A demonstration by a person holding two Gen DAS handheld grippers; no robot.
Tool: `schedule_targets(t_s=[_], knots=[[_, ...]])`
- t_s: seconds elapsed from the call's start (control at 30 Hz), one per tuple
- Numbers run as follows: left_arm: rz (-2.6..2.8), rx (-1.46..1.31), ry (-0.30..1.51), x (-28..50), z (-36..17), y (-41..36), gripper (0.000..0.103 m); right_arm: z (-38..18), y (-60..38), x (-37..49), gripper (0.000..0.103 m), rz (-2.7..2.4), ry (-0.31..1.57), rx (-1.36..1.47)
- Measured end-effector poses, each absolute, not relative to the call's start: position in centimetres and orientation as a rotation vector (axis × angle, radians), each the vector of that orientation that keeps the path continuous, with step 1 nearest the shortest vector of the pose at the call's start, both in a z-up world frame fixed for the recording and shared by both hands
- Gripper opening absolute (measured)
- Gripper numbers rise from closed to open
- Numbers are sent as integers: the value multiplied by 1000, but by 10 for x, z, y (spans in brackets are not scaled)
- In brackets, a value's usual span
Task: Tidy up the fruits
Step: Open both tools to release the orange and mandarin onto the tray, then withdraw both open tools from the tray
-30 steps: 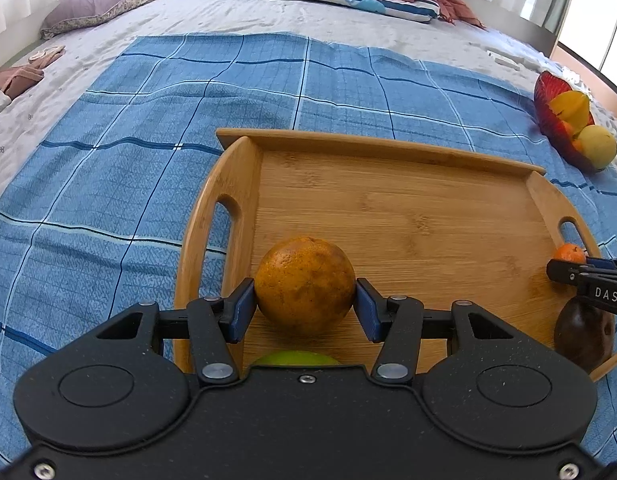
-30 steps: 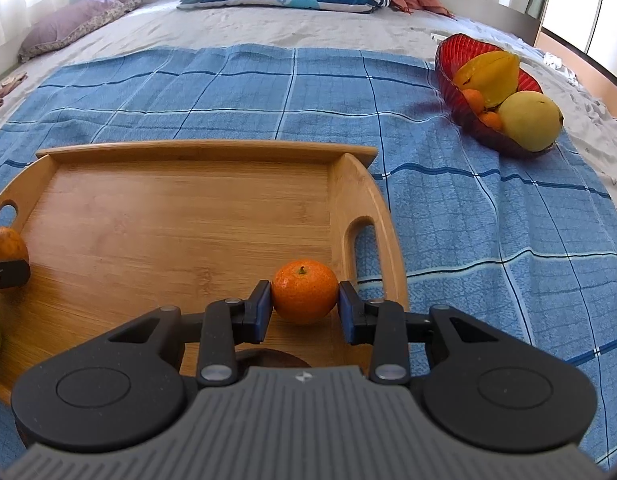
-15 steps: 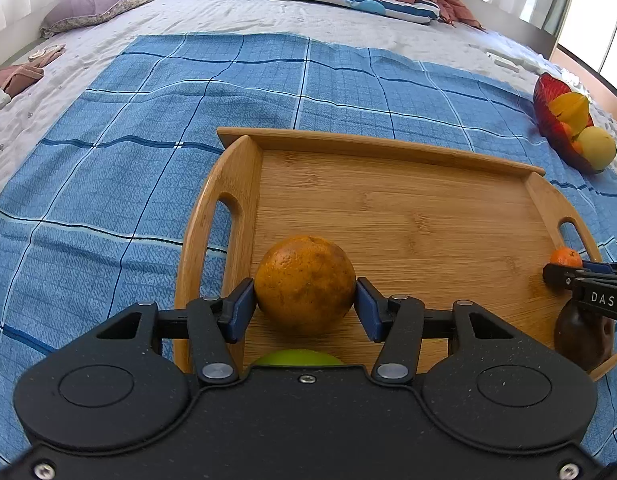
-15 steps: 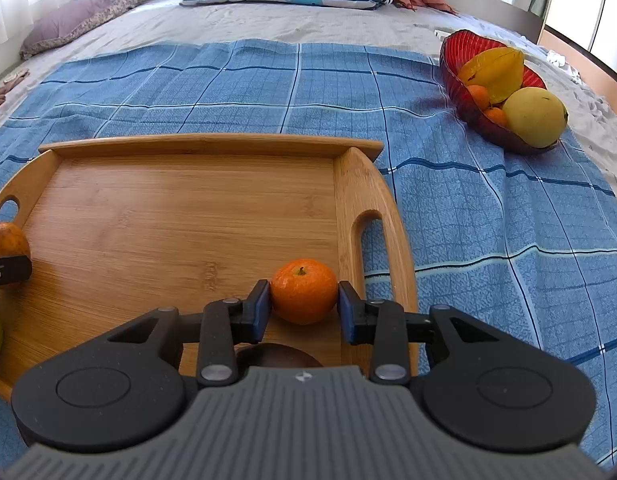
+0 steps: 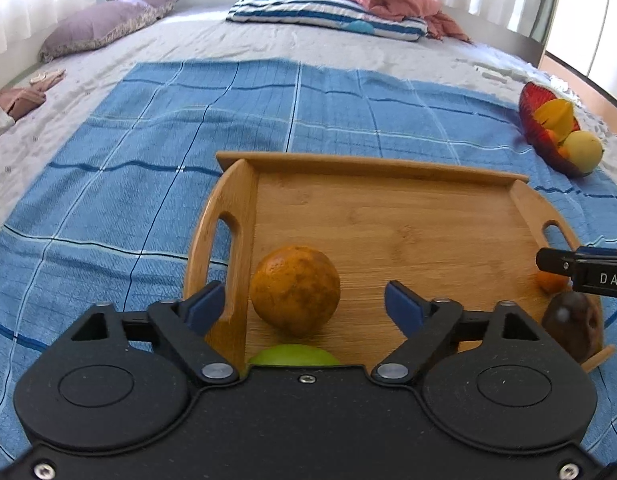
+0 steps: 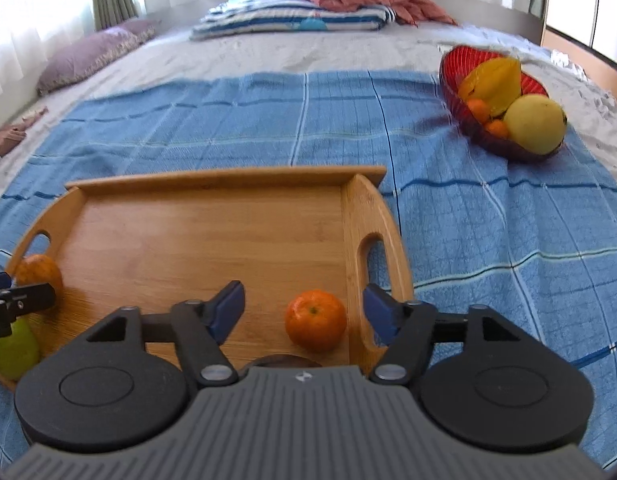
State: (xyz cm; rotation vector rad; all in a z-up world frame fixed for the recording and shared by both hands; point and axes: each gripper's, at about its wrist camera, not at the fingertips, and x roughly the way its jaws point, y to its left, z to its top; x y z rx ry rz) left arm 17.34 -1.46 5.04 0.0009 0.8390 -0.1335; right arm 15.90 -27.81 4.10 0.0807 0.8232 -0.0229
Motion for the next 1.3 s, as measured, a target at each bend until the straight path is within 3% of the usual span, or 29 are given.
schedule_targets(t_s=[0.33, 1.3], knots=[[-197, 50, 706, 124, 73, -24, 98, 60, -272, 118, 93, -33, 693, 9], [-309, 33, 657, 28, 63, -33, 102, 52, -242, 28, 100, -59, 591, -155]])
